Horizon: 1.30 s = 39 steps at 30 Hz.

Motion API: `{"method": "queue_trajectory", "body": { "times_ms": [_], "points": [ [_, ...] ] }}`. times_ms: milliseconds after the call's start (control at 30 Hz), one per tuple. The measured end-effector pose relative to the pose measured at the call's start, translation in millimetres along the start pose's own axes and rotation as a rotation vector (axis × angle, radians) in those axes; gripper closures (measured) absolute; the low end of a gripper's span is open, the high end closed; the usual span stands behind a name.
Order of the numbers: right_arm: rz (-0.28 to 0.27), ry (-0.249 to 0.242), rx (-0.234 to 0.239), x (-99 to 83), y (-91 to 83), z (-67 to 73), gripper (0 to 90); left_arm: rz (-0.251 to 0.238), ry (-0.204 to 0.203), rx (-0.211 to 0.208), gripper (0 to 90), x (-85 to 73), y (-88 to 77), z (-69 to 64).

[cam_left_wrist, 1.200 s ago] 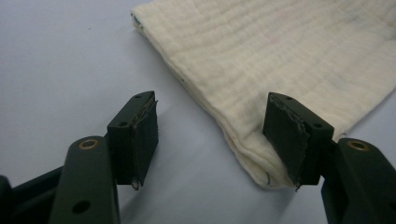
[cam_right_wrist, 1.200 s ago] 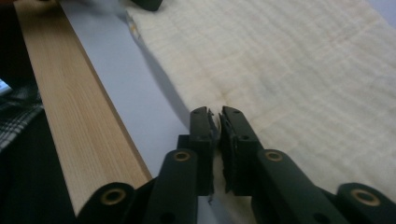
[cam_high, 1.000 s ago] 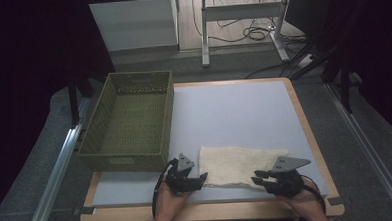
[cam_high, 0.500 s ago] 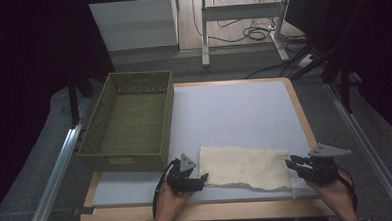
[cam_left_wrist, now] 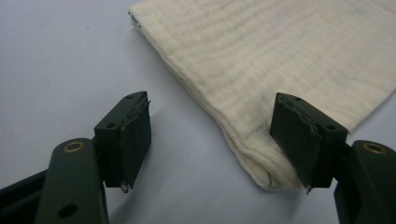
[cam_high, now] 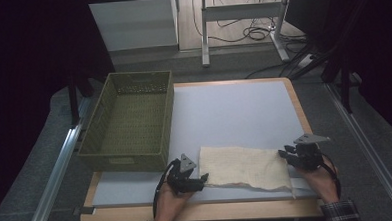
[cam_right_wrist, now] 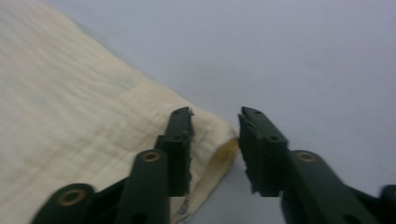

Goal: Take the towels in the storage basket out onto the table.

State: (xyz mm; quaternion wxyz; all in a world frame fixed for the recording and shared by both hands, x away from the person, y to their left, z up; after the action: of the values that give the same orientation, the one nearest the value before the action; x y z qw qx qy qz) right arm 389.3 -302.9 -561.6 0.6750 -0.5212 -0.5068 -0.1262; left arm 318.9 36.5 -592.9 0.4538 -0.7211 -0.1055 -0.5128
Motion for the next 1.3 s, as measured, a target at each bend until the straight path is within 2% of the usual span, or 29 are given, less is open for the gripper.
{"method": "queue_trajectory", "body": {
  "times_ms": [67,167,233,300,367,467,567,700,800,867,1000,1100,1167,1200,1300],
  "points": [
    [-0.001,0.006,-0.009,-3.0,4.2,-4.8,80.2,0.000,0.000,0.000,28.9,0.0,0.0,0.0],
    [-0.018,0.028,0.003,-3.7,5.1,-8.6,80.6,0.000,-0.001,-0.001,28.9,0.1,0.0,0.0],
    [-0.016,0.006,-0.016,-2.4,4.0,-8.5,75.4,0.001,0.002,0.004,28.3,0.3,0.0,-0.3],
    [-0.032,0.009,-0.016,2.8,0.1,-6.6,71.1,-0.001,0.011,0.015,26.7,2.5,-0.4,-0.4],
    [-0.049,0.025,0.006,9.8,-2.2,-3.4,68.9,-0.016,0.023,0.021,26.8,9.7,0.4,-1.2],
    [-0.041,-0.001,0.002,15.4,-0.1,0.0,66.5,-0.036,0.027,0.022,27.6,27.9,5.2,-2.4],
    [-0.042,0.009,-0.005,15.1,1.7,-1.1,63.5,-0.037,0.035,0.048,36.1,44.3,15.8,3.3],
    [-0.048,0.026,-0.025,11.3,-1.3,-7.3,62.0,-0.031,0.020,0.111,45.8,58.0,29.8,17.3],
    [-0.053,0.047,-0.035,8.3,-3.9,-12.7,61.8,-0.025,-0.007,0.138,52.8,62.9,38.6,29.5],
    [-0.059,0.065,-0.027,7.6,-5.5,-14.6,61.8,-0.009,-0.027,0.130,56.9,62.2,44.8,38.2],
    [-0.054,0.073,-0.014,5.2,-3.4,-14.0,60.9,0.025,-0.052,0.123,59.1,53.1,52.9,50.3],
    [-0.030,0.078,-0.009,0.3,3.3,-13.4,59.6,0.013,-0.078,0.094,54.2,49.7,58.2,50.7],
    [-0.008,0.083,-0.004,-4.3,7.0,-11.4,60.2,0.015,-0.069,0.089,55.4,49.8,58.5,49.4],
    [-0.017,0.083,-0.005,-4.4,6.9,-10.7,60.8,0.017,-0.063,0.079,57.9,49.7,58.3,48.3],
    [-0.009,0.087,0.019,-4.8,5.4,-5.2,79.8,0.038,-0.054,0.023,74.9,49.6,57.1,41.6]
  ]
}}
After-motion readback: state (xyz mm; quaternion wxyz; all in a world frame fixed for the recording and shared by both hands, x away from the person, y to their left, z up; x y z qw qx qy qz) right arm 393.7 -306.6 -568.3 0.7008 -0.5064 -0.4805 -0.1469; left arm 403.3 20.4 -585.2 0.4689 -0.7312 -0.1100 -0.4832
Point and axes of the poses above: each handheld gripper's, and its own axes: y roughly forward along the jaws, x roughly out of its top, z roughly to its left, the point moved 7 cm from there along y, roughly forward along the jaws, and after that the axes turned 8 degrees about -z, right-handed, at the moved point
